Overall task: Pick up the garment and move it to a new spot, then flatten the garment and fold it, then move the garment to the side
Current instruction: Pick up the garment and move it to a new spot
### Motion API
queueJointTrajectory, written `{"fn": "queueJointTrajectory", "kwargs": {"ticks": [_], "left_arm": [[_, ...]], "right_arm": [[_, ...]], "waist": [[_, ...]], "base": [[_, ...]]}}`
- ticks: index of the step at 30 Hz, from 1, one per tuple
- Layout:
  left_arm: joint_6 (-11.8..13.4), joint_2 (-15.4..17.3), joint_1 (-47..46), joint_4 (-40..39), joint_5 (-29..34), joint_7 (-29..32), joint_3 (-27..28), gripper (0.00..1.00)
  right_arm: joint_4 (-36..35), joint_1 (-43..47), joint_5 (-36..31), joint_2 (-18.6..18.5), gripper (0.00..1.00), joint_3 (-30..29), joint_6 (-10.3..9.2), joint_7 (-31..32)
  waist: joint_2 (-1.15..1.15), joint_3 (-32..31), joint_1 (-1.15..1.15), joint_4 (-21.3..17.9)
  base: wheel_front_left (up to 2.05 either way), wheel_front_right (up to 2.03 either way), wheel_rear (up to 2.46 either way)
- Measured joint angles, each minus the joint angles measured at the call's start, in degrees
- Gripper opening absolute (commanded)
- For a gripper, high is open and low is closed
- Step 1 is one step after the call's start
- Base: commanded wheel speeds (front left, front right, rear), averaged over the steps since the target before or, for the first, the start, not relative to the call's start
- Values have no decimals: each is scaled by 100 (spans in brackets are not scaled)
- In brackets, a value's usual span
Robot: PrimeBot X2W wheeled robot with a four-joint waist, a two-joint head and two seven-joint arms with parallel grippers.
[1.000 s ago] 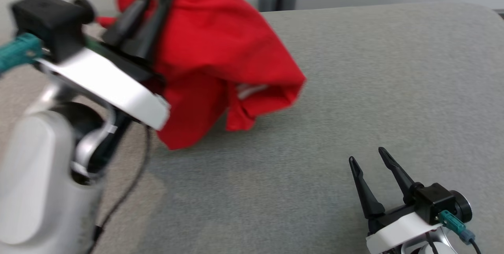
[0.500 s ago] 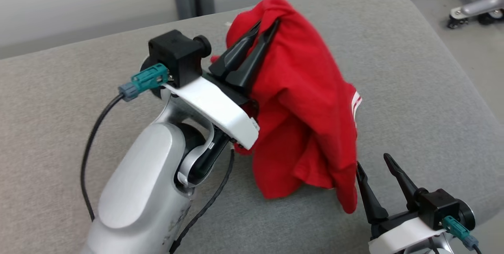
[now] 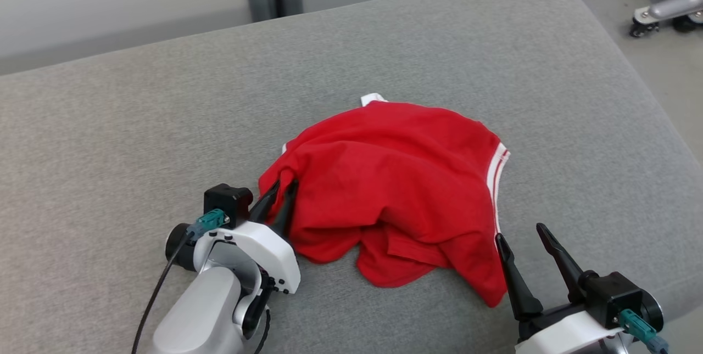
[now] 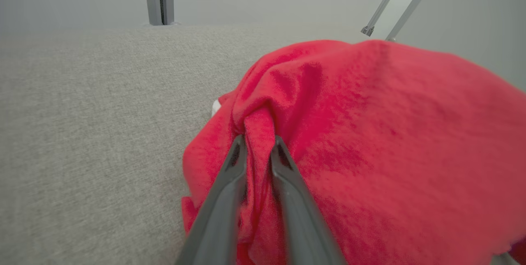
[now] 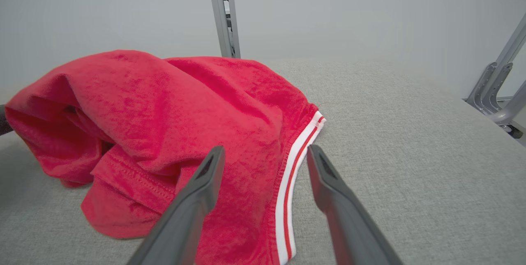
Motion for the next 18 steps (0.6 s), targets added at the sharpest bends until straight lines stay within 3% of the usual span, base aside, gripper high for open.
{"fn": "queueJointTrajectory", "kwargs": {"ticks": [1,4,7,12,15,18], "left_arm": [[-44,-23,-4,78,-7,-126,-44,100],[-45,-78,-52,162,27,-415,-127,100],[164,-40,-62,-30,300,-583,-192,100],[587,318,464,-977,933,-651,-364,100],[667,466,945,-1591,1147,-642,-589,100],[659,544,1226,-2081,1281,-229,-914,100]], "right_arm": [[-1,5,-8,0,100,-24,0,0],[-5,53,-42,-8,100,-65,0,0],[-22,90,-78,-38,100,-127,0,0],[-99,299,-115,-109,100,-323,0,0],[-156,385,-136,-133,100,-377,0,0],[-208,436,-147,-162,100,-426,0,0]], "waist": [[0,-8,0,46],[0,-52,0,204],[0,-153,0,341],[0,-398,0,521],[0,-525,0,612],[0,-597,0,672]], "base": [[0,0,0],[0,0,0],[0,0,0],[0,0,0],[0,0,0],[0,0,0]]}}
